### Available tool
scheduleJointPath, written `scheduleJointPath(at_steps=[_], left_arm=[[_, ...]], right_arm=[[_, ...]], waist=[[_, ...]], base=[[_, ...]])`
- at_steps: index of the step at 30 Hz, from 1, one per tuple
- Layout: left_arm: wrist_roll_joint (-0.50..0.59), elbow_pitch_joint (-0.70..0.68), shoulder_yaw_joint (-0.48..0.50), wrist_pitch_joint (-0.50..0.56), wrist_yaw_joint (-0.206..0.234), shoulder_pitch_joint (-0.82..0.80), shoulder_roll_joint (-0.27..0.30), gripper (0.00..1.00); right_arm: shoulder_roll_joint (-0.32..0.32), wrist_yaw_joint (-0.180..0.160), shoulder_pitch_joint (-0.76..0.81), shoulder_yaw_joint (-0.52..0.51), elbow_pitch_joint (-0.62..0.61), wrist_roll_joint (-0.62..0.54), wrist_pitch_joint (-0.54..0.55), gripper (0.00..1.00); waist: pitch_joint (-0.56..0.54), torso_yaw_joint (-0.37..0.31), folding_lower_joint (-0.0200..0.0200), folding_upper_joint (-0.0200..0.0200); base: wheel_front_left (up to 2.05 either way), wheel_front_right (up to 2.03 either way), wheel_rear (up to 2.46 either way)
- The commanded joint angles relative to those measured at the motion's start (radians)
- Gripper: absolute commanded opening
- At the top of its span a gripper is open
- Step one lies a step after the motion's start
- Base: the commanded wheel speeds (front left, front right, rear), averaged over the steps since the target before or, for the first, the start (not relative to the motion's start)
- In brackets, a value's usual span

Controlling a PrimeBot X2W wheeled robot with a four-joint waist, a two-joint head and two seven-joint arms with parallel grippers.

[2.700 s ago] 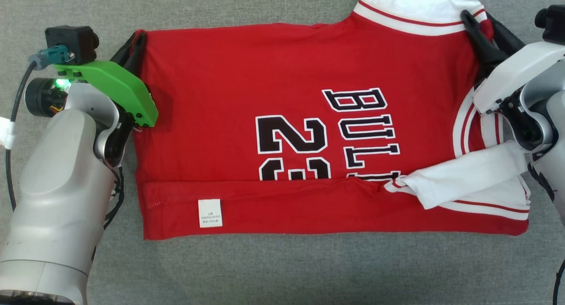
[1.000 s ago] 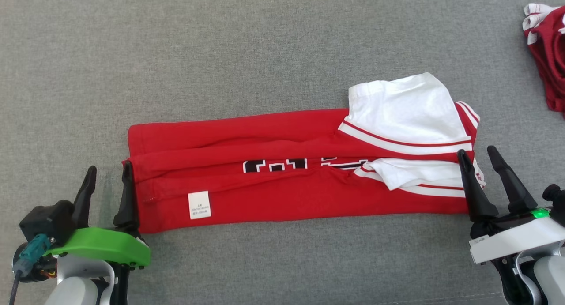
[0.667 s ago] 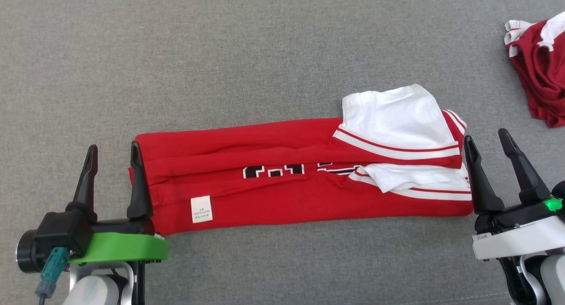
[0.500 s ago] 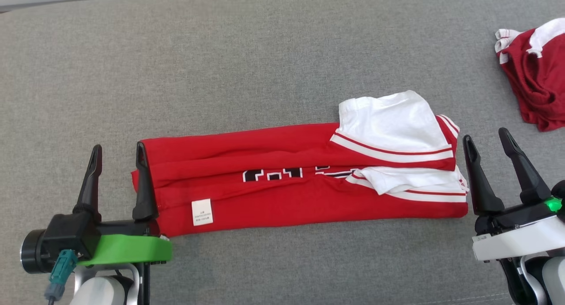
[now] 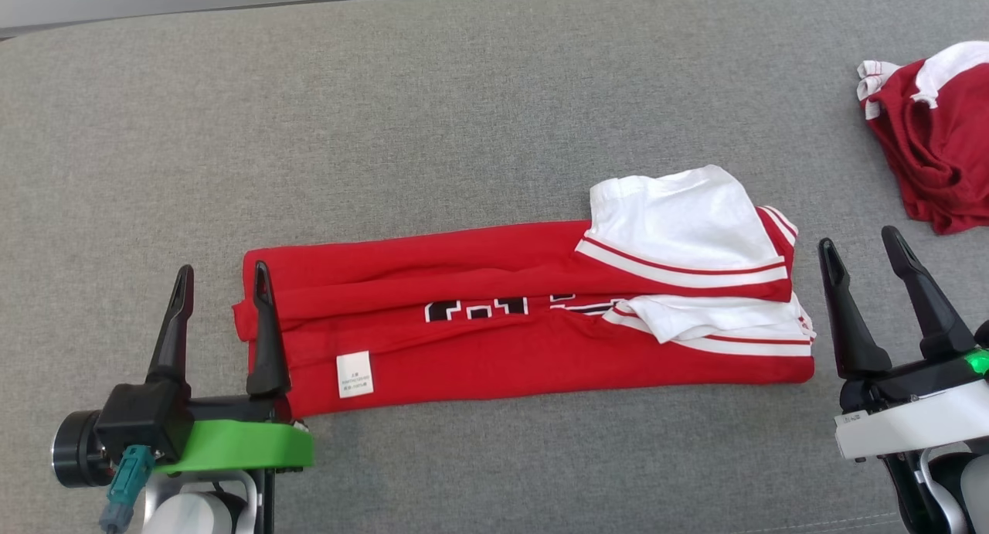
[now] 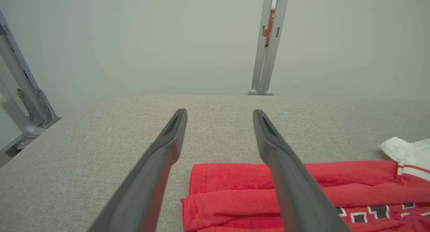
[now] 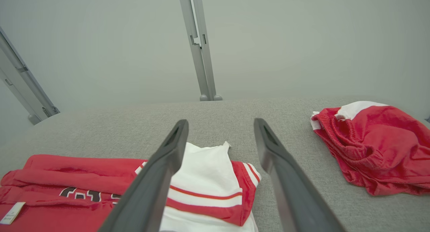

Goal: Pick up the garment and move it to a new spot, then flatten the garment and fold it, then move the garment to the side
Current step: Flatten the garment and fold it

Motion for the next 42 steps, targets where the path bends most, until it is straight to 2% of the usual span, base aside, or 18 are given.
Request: scheduleJointPath(at_steps=[1, 7, 11, 20, 24, 25, 26, 27, 32, 38, 42], left_arm=[[0.009, 0.001, 0.001, -0.004, -0.005, 0.005, -0.003, 1.0], [0.02, -0.006, -0.005, -0.004, -0.014, -0.034, -0.008, 1.0], [0.03, -0.011, -0.009, -0.004, -0.023, -0.064, -0.016, 1.0], [0.043, 0.009, -0.012, -0.004, -0.058, -0.113, -0.049, 1.0], [0.052, 0.024, -0.008, -0.004, -0.071, -0.124, -0.053, 1.0], [0.053, 0.026, -0.007, -0.004, -0.073, -0.126, -0.053, 1.0], [0.055, 0.029, -0.005, -0.004, -0.076, -0.125, -0.053, 1.0], [0.057, 0.031, -0.003, -0.004, -0.076, -0.124, -0.053, 1.0], [0.066, 0.031, 0.013, -0.004, -0.076, -0.103, -0.054, 1.0], [0.071, 0.023, 0.026, -0.004, -0.075, -0.081, -0.058, 1.0], [0.073, 0.022, 0.025, -0.004, -0.081, -0.074, -0.064, 1.0]], right_arm=[[0.004, 0.0, 0.005, -0.01, 0.004, -0.001, 0.008, 1.0], [-0.013, 0.0, 0.005, -0.029, 0.046, 0.019, 0.026, 1.0], [-0.026, 0.0, -0.031, -0.022, 0.121, 0.044, 0.029, 1.0], [-0.038, 0.0, -0.162, 0.112, 0.396, 0.146, 0.001, 1.0], [-0.043, 0.0, -0.191, 0.19, 0.479, 0.203, 0.006, 1.0], [-0.045, 0.0, -0.192, 0.206, 0.487, 0.219, 0.008, 0.48], [-0.054, 0.0, -0.192, 0.227, 0.493, 0.234, 0.007, 0.34], [-0.059, 0.0, -0.192, 0.244, 0.493, 0.249, 0.006, 0.0], [-0.113, 0.0, -0.182, 0.265, 0.448, 0.299, -0.044, 0.0], [-0.181, -0.001, -0.145, 0.16, 0.407, 0.348, -0.074, 0.0], [-0.227, -0.001, -0.108, 0.077, 0.4, 0.365, -0.054, 0.0]], waist=[[0.001, 0.0, 0.0, 0.0], [0.038, 0.013, 0.0, 0.0], [0.088, 0.023, 0.0, 0.0], [0.143, 0.039, 0.0, 0.0], [0.144, 0.044, 0.0, 0.0], [0.143, 0.045, 0.0, 0.0], [0.141, 0.045, 0.0, 0.0], [0.14, 0.045, 0.0, 0.0], [0.123, 0.034, 0.0, 0.0], [0.098, 0.023, 0.0, 0.0], [0.085, 0.027, 0.0, 0.0]], base=[[0.0, 0.0, 0.0], [0.0, 0.0, 0.0], [0.0, 0.0, 0.0], [0.0, 0.0, 0.0], [0.0, 0.0, 0.0], [0.0, 0.0, 0.0], [0.0, 0.0, 0.0], [0.0, 0.0, 0.0], [0.0, 0.0, 0.0], [0.0, 0.0, 0.0], [0.0, 0.0, 0.0]])
